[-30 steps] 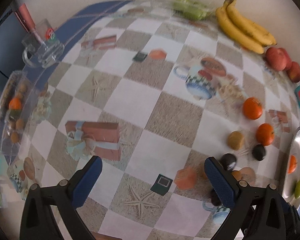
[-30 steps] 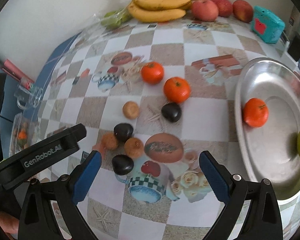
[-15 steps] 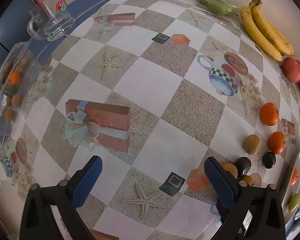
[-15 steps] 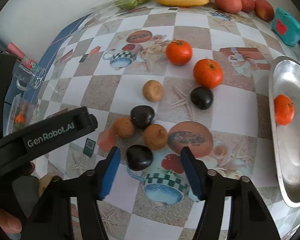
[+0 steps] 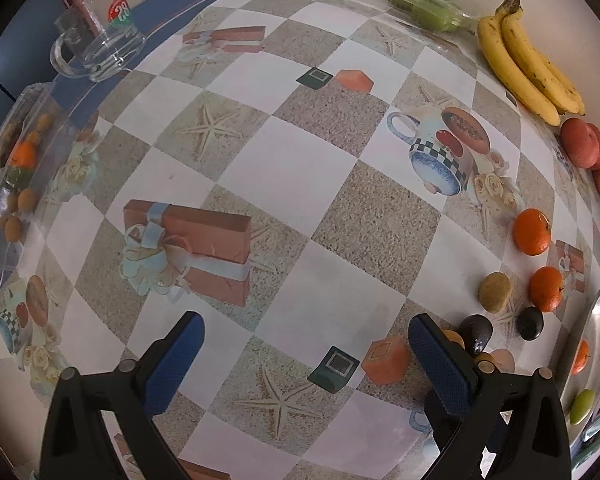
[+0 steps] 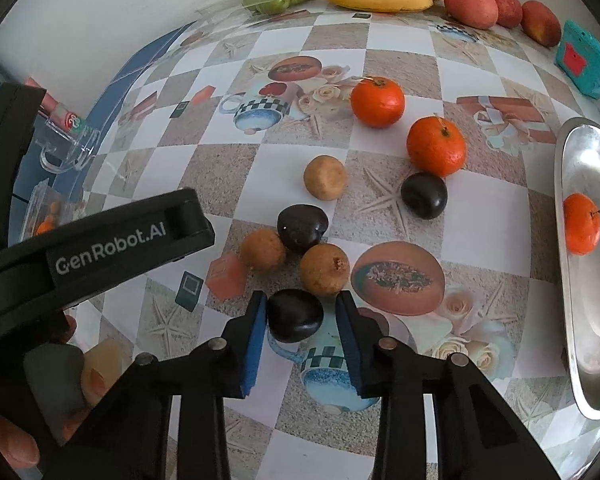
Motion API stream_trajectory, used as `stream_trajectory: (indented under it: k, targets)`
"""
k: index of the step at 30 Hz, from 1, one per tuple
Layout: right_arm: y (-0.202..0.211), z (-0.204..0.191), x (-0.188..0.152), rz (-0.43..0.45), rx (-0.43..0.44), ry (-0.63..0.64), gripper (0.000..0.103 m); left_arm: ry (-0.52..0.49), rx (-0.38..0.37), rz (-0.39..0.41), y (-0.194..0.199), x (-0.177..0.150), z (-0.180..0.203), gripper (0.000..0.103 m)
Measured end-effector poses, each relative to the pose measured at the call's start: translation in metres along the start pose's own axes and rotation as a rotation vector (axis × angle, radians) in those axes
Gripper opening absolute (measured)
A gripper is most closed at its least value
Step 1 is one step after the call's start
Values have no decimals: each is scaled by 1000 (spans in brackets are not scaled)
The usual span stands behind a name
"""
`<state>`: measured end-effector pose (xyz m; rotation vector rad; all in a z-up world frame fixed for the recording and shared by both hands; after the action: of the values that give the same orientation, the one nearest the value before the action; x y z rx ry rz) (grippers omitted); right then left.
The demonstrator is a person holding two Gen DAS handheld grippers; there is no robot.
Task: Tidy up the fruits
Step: 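Grasp a dark purple plum with the right gripper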
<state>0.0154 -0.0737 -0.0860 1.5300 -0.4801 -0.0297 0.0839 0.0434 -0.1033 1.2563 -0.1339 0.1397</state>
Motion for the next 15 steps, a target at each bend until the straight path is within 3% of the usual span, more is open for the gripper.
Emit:
stream_trajectory:
  k: [4,15]
  targets:
    - [0,-2,0,-7,23,-10,29,0,-2,5,2,1,2,103]
    - [14,4,-2,-5,80,-38,29,-6,-29,18,11,6,11,103]
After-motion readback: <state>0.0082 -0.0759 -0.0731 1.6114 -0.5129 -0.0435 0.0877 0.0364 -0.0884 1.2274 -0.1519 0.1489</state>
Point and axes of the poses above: each gripper's, at about its wrist camera, not at the fingertips, and y roughly against the way its jaws point, z to its right, x to its top, the point moved 5 cm from there along -y, roughly the way its jaws point, and after that the axes turned 15 degrees about -x, right-handed, at the moved point
